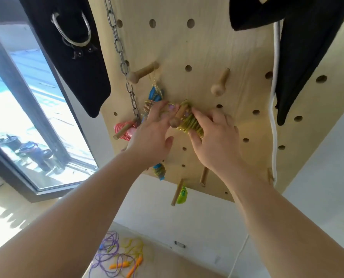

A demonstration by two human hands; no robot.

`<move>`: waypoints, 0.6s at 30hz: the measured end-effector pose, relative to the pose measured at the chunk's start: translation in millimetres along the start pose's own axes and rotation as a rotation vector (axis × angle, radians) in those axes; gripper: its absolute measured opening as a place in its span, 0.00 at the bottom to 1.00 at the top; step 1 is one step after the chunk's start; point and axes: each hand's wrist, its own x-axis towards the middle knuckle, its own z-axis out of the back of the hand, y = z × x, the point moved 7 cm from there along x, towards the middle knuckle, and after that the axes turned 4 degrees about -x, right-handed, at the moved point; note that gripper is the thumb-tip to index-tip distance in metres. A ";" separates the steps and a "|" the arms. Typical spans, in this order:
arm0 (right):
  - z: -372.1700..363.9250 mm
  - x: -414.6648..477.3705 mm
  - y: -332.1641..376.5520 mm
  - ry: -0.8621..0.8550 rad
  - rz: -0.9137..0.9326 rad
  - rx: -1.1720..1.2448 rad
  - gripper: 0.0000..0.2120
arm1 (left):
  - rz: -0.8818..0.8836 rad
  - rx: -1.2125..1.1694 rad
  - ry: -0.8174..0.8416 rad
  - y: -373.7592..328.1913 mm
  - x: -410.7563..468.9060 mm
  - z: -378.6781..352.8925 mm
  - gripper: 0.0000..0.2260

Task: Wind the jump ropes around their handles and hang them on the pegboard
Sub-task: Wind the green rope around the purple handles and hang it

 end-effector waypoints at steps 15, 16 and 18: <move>-37.1 -120.7 62.5 -0.317 0.072 0.457 0.09 | 0.155 -0.169 -0.040 82.7 -150.3 -23.2 0.14; -45.9 -127.2 73.9 -0.289 0.088 0.471 0.08 | 0.202 -0.178 -0.023 96.9 -165.0 -26.8 0.14; -66.1 -138.8 99.4 -0.208 0.114 0.497 0.08 | 0.303 -0.199 0.015 128.4 -196.9 -35.2 0.14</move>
